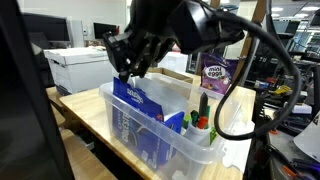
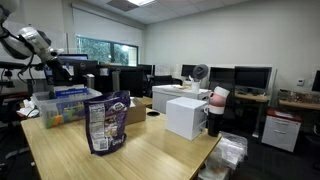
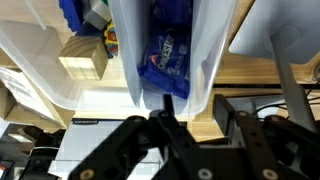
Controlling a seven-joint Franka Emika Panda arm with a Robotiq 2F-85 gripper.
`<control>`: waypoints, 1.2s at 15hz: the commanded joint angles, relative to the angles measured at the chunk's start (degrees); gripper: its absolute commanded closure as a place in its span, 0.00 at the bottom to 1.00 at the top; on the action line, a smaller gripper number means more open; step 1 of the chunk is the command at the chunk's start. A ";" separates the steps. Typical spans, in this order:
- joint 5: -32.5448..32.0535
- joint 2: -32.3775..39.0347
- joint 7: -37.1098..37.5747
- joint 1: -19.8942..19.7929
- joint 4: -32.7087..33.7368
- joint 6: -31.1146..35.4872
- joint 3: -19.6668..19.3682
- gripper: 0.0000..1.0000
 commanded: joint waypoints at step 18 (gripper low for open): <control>33.03 -0.70 -27.82 -6.13 -10.27 20.03 -0.52 0.97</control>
